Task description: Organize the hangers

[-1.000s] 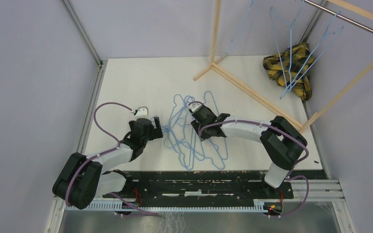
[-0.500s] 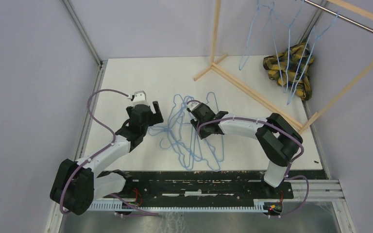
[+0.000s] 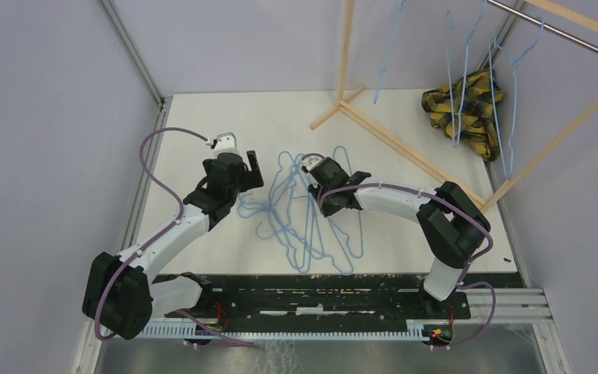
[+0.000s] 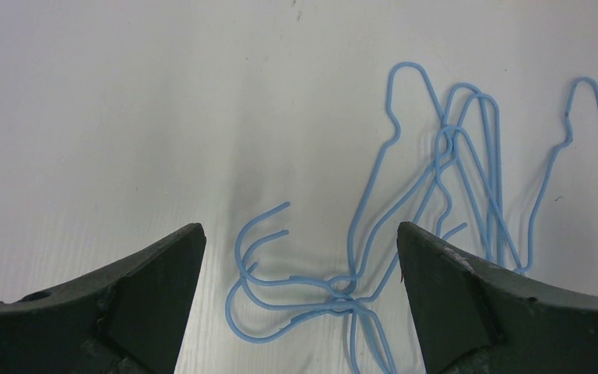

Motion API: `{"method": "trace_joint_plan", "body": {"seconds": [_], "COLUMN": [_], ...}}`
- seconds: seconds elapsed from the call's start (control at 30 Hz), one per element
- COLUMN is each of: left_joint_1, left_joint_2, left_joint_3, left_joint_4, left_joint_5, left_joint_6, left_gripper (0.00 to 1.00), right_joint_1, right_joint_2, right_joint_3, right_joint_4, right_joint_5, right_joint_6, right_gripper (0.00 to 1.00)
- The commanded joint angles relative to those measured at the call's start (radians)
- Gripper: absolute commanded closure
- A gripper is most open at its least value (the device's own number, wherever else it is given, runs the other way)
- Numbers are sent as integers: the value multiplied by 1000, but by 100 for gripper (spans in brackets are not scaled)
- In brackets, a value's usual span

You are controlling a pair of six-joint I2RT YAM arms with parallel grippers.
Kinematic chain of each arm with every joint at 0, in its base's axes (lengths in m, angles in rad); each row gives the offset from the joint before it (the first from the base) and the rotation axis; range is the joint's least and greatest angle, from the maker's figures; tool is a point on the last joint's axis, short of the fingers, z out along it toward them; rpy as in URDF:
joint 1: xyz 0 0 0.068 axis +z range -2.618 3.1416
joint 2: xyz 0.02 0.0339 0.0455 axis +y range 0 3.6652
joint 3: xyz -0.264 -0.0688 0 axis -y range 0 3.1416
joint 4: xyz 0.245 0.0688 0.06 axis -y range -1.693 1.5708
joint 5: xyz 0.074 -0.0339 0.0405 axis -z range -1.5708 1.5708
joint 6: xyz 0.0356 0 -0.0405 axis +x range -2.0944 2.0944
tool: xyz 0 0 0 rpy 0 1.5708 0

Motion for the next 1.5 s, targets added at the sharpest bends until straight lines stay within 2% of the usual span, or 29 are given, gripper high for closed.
{"method": "trace_joint_plan", "body": {"seconds": [0.0, 0.33, 0.5, 0.67, 0.73, 0.77, 1.07, 1.23, 1.47], "left_joint_1": [-2, -8, -9, -8, -9, -9, -9, -9, -9], "left_joint_2": [-17, -33, -35, -50, -59, -65, -105, -114, -107], "left_joint_3": [30, 9, 6, -2, -10, -12, -23, -37, -13], "left_joint_4": [-28, -25, -24, -24, -23, -24, -32, -22, -21], "left_joint_5": [-16, -14, -20, -20, -24, -28, -49, -49, -40], "left_joint_6": [42, 31, 29, 23, 20, 19, 10, 1, 14], "left_gripper": [0, 0, 0, 0, 0, 0, 0, 0, 0], "right_joint_1": [-9, -25, -38, -39, -40, -39, -58, -116, -207], "right_joint_2": [8, 97, 90, 11, -35, -64, -342, -393, -243], "right_joint_3": [59, 72, 74, 80, 73, 68, 83, 180, 520], "right_joint_4": [26, 55, 50, 6, -7, -11, -9, 75, 100], "right_joint_5": [-57, -101, -131, -127, -136, -140, -141, -168, -203], "right_joint_6": [2, 15, 26, 14, 9, 15, 106, 196, 244], "right_gripper": [71, 73, 81, 82, 97, 99, 99, 99, 99]}}
